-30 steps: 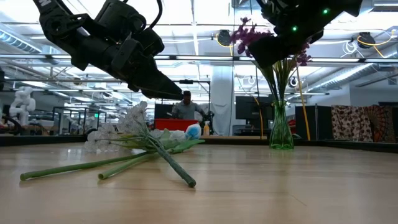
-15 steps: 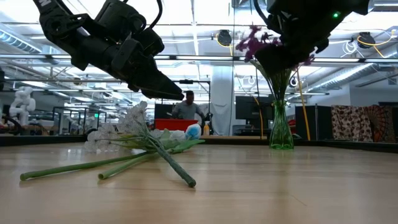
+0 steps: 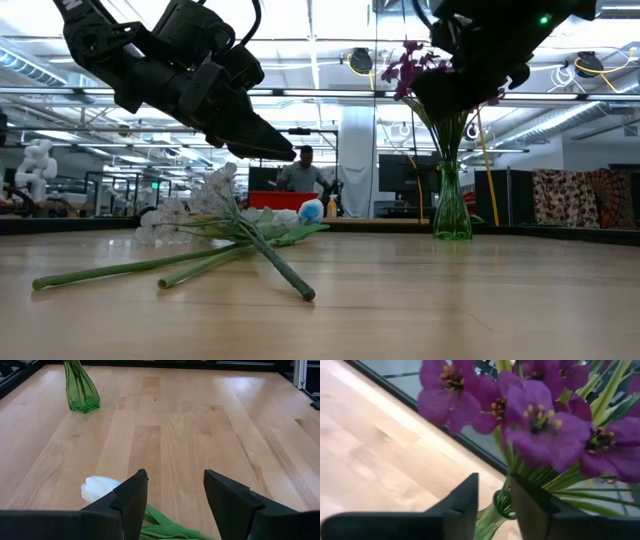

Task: Sort flowers into vase by color
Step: Put the violet flower into the green vase, then put the dark white flower into the transparent vase

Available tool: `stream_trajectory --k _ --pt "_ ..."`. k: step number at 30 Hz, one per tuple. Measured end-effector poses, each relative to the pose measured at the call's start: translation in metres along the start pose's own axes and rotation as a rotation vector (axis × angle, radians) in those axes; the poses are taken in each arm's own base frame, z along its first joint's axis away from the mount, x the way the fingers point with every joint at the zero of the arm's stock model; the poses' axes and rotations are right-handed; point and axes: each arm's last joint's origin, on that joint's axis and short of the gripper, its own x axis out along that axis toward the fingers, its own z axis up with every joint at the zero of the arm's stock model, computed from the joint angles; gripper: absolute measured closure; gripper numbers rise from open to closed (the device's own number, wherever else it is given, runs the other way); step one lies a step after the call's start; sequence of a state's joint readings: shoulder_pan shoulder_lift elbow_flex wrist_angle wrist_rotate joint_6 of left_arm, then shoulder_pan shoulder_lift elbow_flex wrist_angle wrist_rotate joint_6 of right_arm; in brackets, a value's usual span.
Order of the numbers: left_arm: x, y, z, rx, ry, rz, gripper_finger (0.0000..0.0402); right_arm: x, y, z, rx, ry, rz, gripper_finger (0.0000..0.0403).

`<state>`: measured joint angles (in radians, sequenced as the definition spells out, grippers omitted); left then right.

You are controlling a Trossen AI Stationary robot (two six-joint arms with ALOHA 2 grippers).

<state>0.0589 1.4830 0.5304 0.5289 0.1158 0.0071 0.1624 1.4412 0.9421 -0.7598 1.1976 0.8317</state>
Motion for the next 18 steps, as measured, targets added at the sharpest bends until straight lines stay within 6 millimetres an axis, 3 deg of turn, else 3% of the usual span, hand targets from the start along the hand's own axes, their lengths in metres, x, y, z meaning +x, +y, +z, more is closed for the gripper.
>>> stream_trajectory --k 9,18 --pt "0.0 0.0 -0.002 -0.002 0.016 0.0 0.0201 -0.028 -0.014 0.006 0.046 0.036 0.168 0.0206" --pt "0.0 0.0 -0.001 -0.002 0.015 0.0 0.0201 -0.071 -0.047 0.013 0.098 0.097 0.487 0.0188"
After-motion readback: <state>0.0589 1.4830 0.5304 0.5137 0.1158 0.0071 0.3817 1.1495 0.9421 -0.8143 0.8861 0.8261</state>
